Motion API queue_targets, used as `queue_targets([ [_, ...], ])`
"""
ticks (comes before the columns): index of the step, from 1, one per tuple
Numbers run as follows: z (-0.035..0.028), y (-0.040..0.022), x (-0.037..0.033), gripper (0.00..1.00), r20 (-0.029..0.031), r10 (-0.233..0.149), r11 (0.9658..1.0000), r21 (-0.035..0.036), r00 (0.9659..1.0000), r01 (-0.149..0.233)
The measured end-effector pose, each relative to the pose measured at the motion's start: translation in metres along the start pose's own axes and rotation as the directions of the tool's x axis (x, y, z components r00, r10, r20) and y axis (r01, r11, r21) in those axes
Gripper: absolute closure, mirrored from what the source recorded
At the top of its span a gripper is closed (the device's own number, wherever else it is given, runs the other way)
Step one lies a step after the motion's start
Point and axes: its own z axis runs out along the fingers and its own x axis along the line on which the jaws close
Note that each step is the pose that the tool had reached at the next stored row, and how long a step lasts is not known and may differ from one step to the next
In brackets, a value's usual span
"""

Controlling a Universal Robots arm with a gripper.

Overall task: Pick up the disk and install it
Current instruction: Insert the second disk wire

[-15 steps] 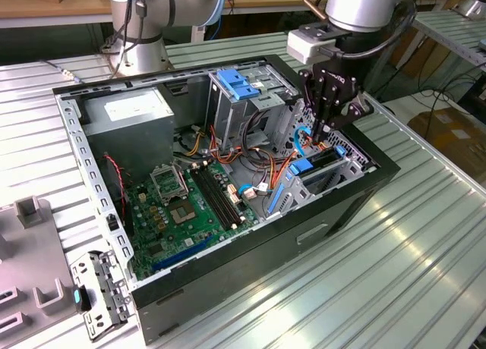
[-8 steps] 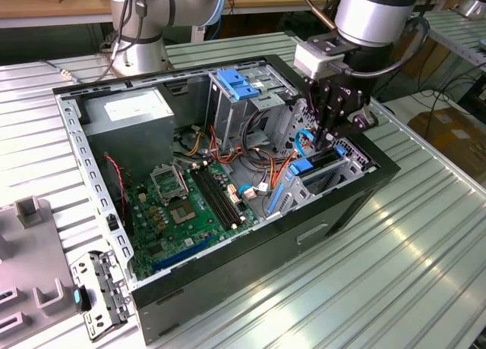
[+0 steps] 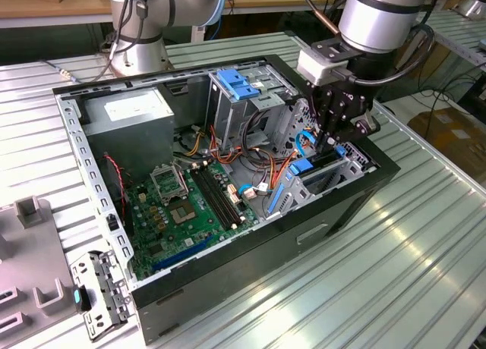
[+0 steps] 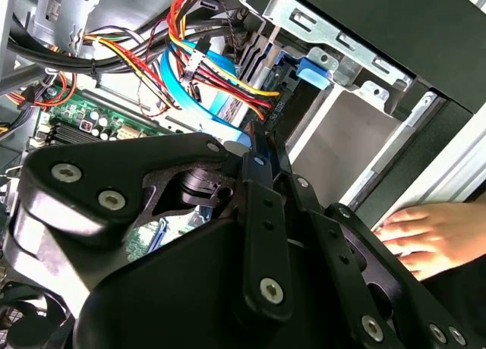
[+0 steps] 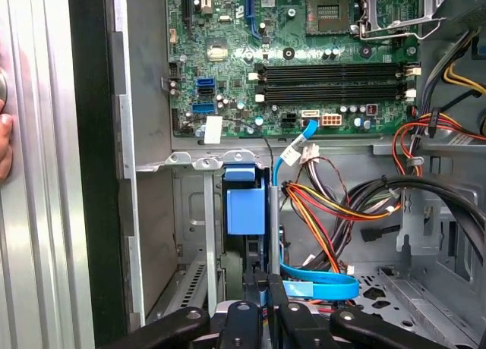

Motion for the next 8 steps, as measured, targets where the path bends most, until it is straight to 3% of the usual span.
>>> queue_targets([
  [2,0.0000,0.0000,0.0003,0.84,0.0008,0.000,1.0000,-0.0001,1.0000,0.000],
  [5,0.0003,-0.0001,0.0029,0.84,0.0097,0.001,1.0000,-0.0004,1.0000,-0.001],
  [8,0.0011,-0.0003,0.0094,0.84,0.0499,0.004,1.0000,-0.0020,0.9987,-0.004],
])
